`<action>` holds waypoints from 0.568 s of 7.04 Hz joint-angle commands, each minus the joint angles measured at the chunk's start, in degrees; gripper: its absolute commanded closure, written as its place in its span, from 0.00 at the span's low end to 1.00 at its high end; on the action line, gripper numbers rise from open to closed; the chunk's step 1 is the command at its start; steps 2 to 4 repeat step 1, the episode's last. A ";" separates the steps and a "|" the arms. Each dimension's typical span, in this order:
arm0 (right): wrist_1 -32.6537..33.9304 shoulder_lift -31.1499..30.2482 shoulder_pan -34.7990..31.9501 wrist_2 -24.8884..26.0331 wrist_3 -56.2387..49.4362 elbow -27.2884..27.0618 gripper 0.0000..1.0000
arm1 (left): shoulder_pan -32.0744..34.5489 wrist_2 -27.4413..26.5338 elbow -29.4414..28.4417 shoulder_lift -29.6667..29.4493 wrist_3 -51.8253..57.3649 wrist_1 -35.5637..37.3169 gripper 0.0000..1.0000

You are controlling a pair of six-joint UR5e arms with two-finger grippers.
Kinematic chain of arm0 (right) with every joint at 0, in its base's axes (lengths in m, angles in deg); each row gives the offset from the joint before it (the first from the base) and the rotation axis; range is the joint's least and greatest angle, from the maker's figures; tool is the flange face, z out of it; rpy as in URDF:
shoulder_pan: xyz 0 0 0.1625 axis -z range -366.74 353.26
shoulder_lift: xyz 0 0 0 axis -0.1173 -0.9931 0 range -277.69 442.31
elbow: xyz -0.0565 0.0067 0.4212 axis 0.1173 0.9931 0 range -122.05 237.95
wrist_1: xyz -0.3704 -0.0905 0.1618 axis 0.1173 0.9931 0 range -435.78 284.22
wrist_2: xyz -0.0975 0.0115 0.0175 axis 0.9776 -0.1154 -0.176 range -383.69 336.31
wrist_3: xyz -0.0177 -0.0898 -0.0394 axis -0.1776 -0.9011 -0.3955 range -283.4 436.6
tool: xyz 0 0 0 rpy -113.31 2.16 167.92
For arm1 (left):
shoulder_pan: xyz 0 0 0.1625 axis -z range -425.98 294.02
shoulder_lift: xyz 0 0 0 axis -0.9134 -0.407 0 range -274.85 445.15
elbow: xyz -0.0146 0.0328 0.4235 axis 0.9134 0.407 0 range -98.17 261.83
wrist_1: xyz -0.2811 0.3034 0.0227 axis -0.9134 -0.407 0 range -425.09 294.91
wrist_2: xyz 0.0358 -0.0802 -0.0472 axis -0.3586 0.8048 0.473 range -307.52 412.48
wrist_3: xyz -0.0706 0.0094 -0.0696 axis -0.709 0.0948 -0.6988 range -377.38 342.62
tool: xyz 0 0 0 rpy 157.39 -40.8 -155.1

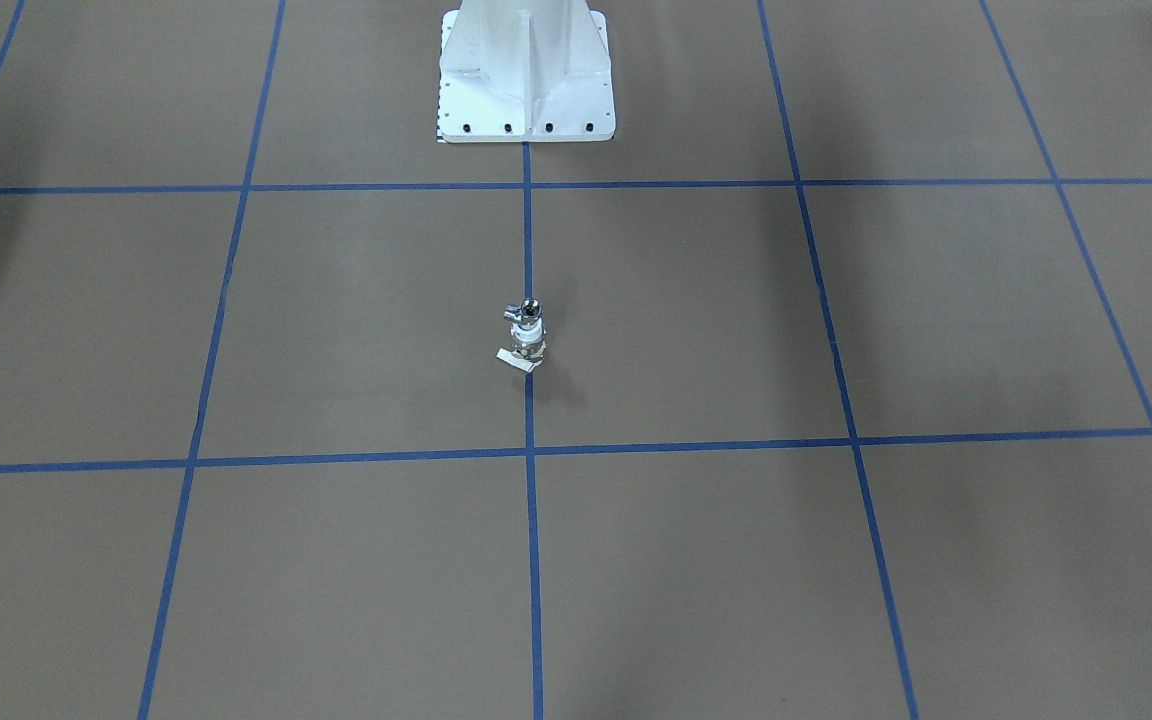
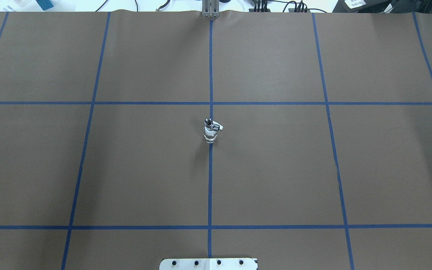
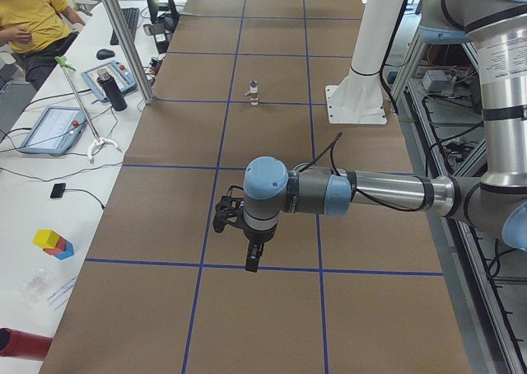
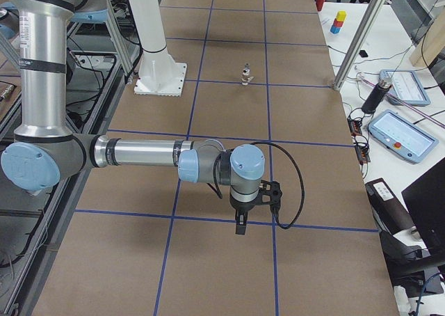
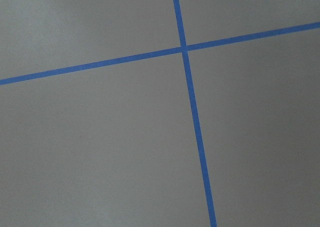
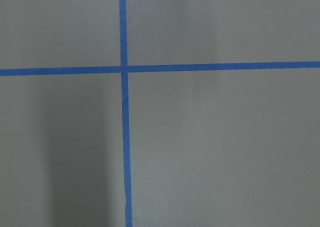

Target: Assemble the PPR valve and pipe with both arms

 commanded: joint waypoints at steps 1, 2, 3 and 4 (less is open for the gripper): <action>-3.23 -0.29 0.00 0.00 0.21 1.75 0.01 | -0.09 -0.08 0.00 0.00 0.00 0.00 0.00; -3.23 -0.29 0.00 0.00 0.21 1.75 0.01 | -0.09 -0.08 0.00 0.00 0.00 0.00 0.00; -3.23 -0.29 0.00 0.00 0.21 1.75 0.01 | -0.09 -0.08 0.00 0.00 0.00 0.00 0.00; -3.23 -0.29 0.00 0.00 0.21 1.75 0.01 | -0.09 -0.08 0.00 0.00 0.00 0.00 0.00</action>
